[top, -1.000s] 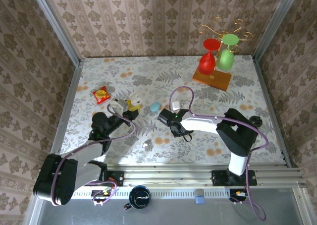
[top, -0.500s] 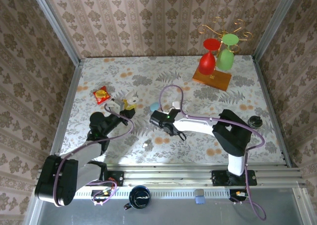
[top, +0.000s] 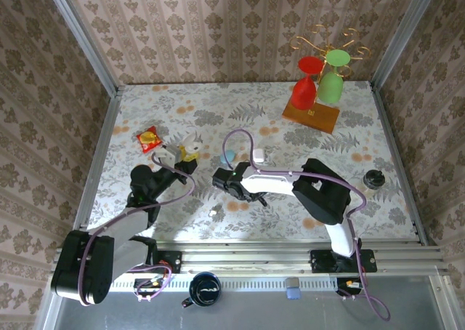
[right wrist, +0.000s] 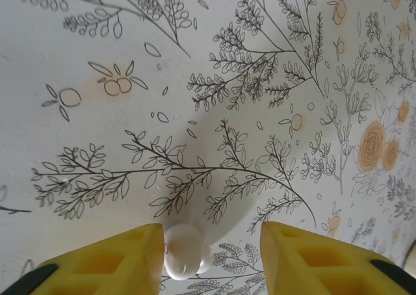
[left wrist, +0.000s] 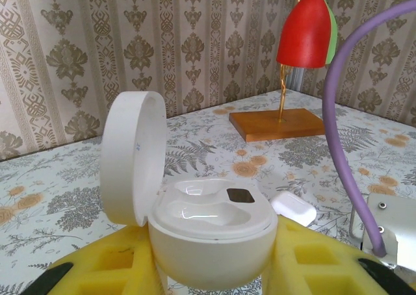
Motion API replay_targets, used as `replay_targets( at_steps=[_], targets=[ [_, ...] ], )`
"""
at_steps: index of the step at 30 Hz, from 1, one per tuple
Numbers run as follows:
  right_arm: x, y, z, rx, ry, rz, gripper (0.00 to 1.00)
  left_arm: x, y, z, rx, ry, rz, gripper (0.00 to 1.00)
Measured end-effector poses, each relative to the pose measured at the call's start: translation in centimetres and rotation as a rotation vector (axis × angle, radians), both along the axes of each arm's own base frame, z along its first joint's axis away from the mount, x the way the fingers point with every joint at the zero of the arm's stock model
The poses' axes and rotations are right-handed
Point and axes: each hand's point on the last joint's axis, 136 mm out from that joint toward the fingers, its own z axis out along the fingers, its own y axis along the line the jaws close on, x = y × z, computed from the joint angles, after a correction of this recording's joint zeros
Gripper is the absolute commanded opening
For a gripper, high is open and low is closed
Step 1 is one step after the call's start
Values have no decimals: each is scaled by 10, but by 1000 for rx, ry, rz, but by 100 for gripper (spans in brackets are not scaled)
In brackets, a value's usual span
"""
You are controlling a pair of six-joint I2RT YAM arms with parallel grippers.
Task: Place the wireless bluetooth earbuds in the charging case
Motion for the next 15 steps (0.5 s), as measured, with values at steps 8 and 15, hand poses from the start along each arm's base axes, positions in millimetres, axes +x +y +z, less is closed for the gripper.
replay_targets(
  at_steps=[8,15],
  targets=[
    [-2,-3,-3,-35,28,27,38,0,0,-2,-1,8,0,17],
    [-4,-4,-4,-48,44,30,38,0,0,-4,0,11,1,17]
  ],
)
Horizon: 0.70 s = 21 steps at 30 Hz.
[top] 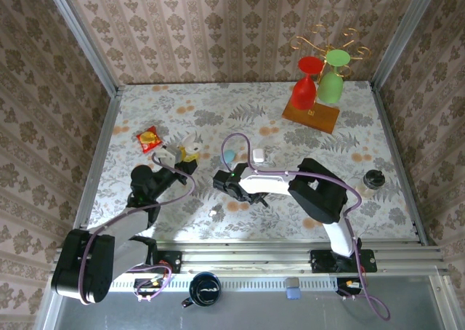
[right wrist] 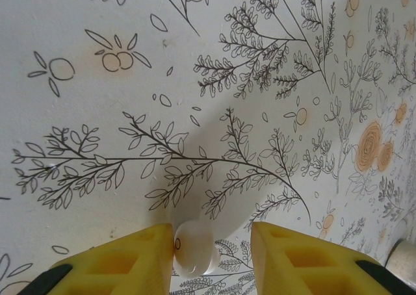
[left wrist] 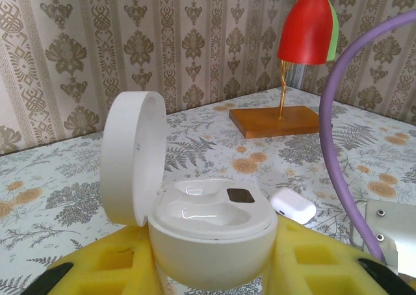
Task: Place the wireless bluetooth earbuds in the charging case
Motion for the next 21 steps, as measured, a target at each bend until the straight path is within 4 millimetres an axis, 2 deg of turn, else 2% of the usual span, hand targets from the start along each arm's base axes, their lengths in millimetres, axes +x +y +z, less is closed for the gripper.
replay_targets(
  at_steps=[8,12,21],
  targets=[
    [-4,-2,-3,-8,27,0,35,0,0,0,0,0,0,17],
    [-4,-1,-7,-23,40,11,28,1,1,0,0,0,4,17],
    [-3,2,-7,-22,39,15,21,2,1,-2,1,6,5,17]
  ],
)
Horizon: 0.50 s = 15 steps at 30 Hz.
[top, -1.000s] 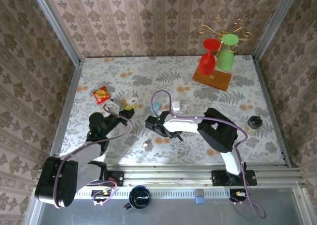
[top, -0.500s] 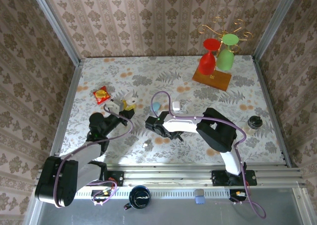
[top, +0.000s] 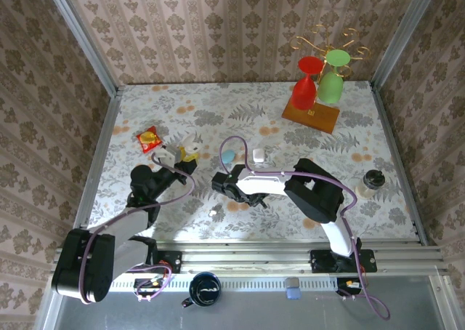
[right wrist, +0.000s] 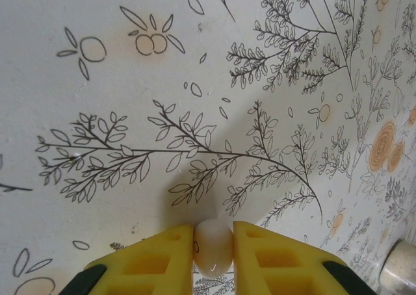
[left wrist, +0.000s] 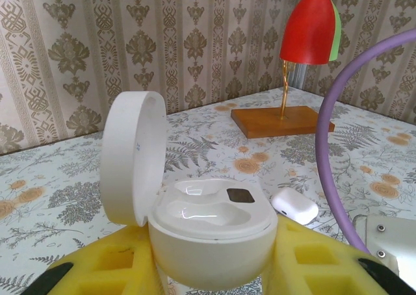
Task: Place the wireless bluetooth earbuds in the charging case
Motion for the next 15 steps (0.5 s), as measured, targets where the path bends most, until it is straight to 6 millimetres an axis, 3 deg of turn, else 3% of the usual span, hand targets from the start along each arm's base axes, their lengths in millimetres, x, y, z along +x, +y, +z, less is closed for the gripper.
replay_targets(
  at_steps=[8,15],
  targets=[
    [3,5,6,64,-4,-20,21,1,-2,-3,1,6,-11,18],
    [12,16,52,492,-48,-153,21,1,-7,-6,-6,-1,-42,18]
  ],
)
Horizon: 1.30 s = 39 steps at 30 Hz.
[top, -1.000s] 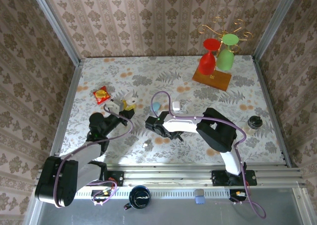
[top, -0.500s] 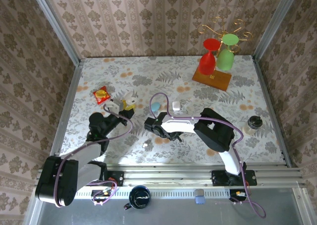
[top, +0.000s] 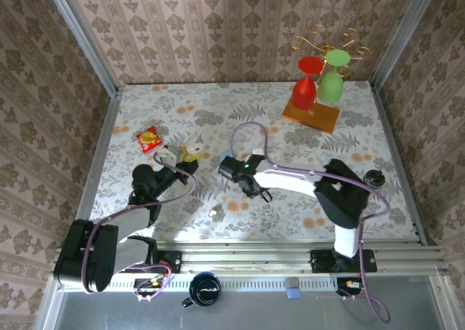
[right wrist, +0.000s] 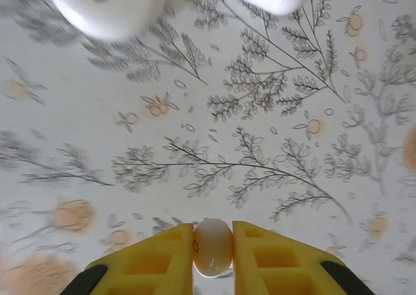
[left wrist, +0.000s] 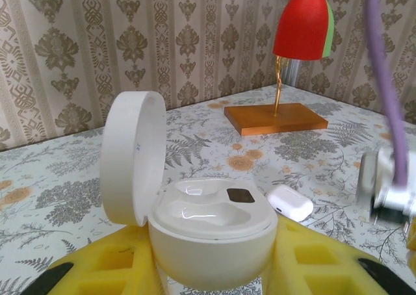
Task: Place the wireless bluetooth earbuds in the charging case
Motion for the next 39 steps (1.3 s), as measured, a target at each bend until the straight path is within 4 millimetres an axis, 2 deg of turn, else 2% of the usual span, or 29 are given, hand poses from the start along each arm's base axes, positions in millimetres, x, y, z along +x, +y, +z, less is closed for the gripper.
replay_targets(
  at_steps=[3,6,12,18,24,31,39],
  targets=[
    [6,2,13,254,19,-83,20,-3,-6,-1,2,-4,-25,18],
    [10,2,18,453,57,-149,21,-8,-17,-4,16,-14,-60,18],
    [8,4,26,730,140,-196,21,-19,-41,-12,52,-28,-141,18],
    [11,5,57,965,158,-193,21,-17,-59,-10,52,-52,-198,18],
    [14,15,98,1137,141,-134,22,-23,-83,-10,51,-65,-277,18],
    [10,26,119,1216,180,-90,22,-40,-108,-3,67,-128,-366,18],
    [16,36,146,1298,164,-57,20,-46,-120,-8,94,-153,-402,18]
  ],
)
